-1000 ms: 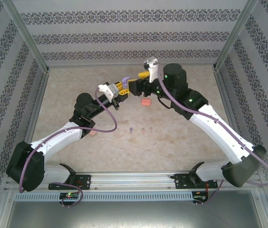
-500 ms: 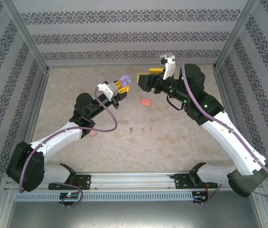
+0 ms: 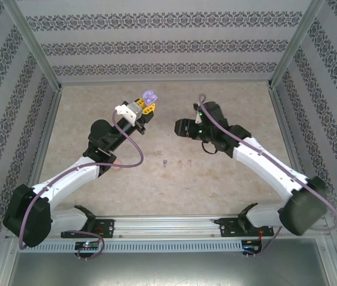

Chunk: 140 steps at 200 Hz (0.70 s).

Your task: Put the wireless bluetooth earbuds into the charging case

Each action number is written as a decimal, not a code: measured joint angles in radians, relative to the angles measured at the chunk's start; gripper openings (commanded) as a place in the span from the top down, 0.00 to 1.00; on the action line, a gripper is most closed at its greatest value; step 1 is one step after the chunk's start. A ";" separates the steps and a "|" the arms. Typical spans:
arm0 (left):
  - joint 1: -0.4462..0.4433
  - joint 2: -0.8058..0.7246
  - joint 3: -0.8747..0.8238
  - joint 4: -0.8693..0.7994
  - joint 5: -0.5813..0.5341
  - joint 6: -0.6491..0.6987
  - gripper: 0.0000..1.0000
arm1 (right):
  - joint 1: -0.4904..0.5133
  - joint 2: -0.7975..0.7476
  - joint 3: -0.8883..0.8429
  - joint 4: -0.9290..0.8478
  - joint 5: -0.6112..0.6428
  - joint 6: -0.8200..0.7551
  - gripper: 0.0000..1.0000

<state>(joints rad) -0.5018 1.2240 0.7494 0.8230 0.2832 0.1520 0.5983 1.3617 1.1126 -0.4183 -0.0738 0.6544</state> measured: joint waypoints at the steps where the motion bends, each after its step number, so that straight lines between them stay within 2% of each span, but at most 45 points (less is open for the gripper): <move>1: 0.000 0.000 0.000 0.000 0.000 0.000 1.00 | 0.000 0.000 0.000 0.000 0.000 0.000 0.29; 63: 0.026 -0.032 -0.054 0.014 -0.047 -0.005 1.00 | 0.173 0.315 0.012 -0.029 0.064 0.177 0.36; 98: 0.046 -0.066 -0.087 0.039 -0.064 -0.019 1.00 | 0.191 0.446 0.084 -0.076 0.093 0.231 0.42; 140: 0.059 -0.075 -0.103 0.063 -0.076 -0.031 1.00 | 0.212 0.531 0.203 -0.139 0.140 0.251 0.50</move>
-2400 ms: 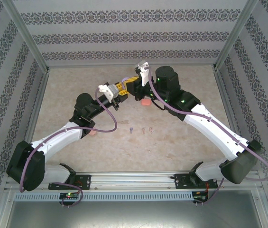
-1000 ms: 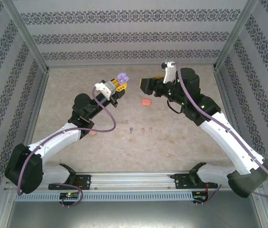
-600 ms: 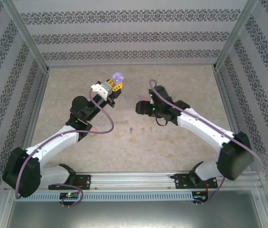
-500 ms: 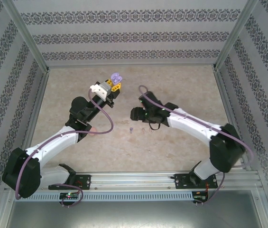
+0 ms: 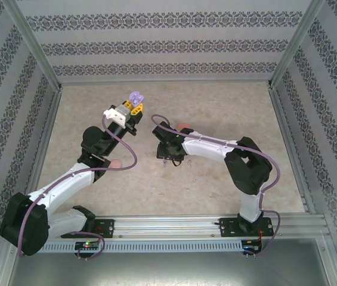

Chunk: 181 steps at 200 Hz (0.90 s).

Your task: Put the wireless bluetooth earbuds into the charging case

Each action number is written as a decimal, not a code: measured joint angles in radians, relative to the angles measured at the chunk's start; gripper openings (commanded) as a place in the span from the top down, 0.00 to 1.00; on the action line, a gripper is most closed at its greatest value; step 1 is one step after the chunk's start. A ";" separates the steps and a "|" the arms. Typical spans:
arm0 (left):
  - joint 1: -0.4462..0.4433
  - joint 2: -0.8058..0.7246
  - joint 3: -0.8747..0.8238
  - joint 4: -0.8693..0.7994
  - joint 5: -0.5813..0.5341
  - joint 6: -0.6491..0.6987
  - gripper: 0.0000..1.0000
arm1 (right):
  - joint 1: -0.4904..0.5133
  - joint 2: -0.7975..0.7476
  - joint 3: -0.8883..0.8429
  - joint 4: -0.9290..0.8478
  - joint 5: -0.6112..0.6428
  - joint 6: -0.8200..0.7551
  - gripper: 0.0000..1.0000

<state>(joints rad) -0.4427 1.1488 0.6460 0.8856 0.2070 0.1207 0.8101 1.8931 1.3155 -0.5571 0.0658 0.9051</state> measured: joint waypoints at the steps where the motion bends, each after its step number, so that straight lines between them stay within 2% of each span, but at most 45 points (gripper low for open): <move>1: 0.000 0.000 0.000 0.000 0.000 0.000 1.00 | 0.000 0.002 0.002 0.000 0.000 0.000 0.50; 74: 0.023 0.000 -0.014 0.040 -0.003 -0.021 1.00 | 0.028 0.110 0.120 -0.095 0.035 0.013 0.58; 181: 0.034 -0.006 -0.030 0.047 -0.003 -0.032 1.00 | 0.050 0.166 0.130 -0.134 0.051 0.013 0.61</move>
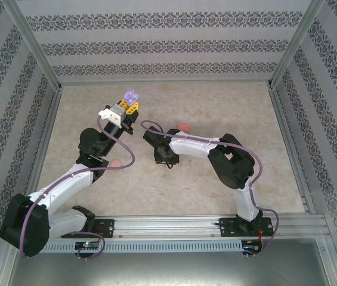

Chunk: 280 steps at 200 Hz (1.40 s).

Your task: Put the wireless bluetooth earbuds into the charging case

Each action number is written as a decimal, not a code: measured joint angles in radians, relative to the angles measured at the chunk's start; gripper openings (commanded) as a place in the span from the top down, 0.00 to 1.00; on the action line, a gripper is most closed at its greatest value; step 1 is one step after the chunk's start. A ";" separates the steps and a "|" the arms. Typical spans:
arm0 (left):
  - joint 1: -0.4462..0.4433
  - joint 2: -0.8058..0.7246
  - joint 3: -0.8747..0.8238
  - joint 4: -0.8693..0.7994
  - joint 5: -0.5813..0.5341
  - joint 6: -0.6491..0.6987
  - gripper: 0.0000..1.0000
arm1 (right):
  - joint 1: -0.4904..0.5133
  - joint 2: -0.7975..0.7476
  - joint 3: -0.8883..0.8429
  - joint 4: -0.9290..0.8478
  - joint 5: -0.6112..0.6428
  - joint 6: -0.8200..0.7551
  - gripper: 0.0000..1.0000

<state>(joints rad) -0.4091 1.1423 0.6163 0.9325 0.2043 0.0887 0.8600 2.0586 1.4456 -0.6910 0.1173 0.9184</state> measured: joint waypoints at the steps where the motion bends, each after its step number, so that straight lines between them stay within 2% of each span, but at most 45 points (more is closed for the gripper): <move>1: 0.000 0.000 0.000 0.000 0.000 0.000 1.00 | 0.000 0.000 0.000 0.000 0.000 0.000 0.61; 100: 0.012 0.000 -0.003 0.010 0.000 -0.012 1.00 | 0.009 0.027 0.043 -0.047 0.016 0.000 0.65; 163: 0.012 0.000 -0.006 0.026 0.000 -0.016 1.00 | 0.010 0.028 0.045 -0.050 0.018 0.000 0.71; 198: 0.012 0.001 -0.006 0.026 0.000 -0.016 1.00 | 0.015 0.028 0.045 -0.049 0.021 0.000 0.78; 280: 0.013 0.001 -0.006 0.025 0.005 -0.019 1.00 | 0.017 -0.002 0.004 -0.008 0.024 0.001 0.82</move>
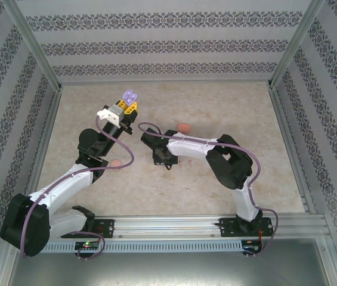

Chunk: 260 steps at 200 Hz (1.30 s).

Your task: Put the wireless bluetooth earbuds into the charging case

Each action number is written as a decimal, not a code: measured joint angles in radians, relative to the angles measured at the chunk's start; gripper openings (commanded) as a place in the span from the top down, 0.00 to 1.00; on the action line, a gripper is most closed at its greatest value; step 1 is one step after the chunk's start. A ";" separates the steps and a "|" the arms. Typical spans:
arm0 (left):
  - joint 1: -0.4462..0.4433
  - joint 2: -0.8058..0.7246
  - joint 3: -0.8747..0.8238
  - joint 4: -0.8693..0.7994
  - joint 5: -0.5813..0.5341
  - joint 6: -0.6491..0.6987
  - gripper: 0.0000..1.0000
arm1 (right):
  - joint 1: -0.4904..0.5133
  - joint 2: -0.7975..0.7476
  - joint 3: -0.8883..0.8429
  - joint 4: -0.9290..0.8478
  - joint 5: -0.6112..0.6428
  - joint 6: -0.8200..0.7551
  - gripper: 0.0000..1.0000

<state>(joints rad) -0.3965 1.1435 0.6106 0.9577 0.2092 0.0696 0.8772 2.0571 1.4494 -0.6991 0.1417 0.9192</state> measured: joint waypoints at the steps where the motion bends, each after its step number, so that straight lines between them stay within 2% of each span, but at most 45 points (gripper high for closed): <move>1: 0.000 0.000 0.000 0.000 0.000 0.000 1.00 | 0.000 0.000 -0.001 0.000 0.000 0.000 0.81; 49: 0.004 0.000 0.000 -0.001 0.025 0.000 1.00 | 0.004 -0.069 -0.032 0.009 0.031 -0.002 0.82; 130: 0.006 0.000 0.021 -0.023 0.098 -0.011 1.00 | -0.043 -0.315 -0.019 0.022 0.096 -0.074 0.81; 180: 0.006 -0.001 0.041 -0.034 0.174 -0.033 1.00 | -0.109 -0.468 0.092 0.022 0.120 -0.173 0.82; 260: 0.005 0.000 0.067 -0.092 0.291 -0.034 1.00 | -0.116 -0.582 0.281 0.060 0.122 -0.316 0.81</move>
<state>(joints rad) -0.3916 1.1431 0.6777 0.8661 0.5003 0.0357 0.7612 1.4750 1.7302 -0.6388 0.2638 0.6033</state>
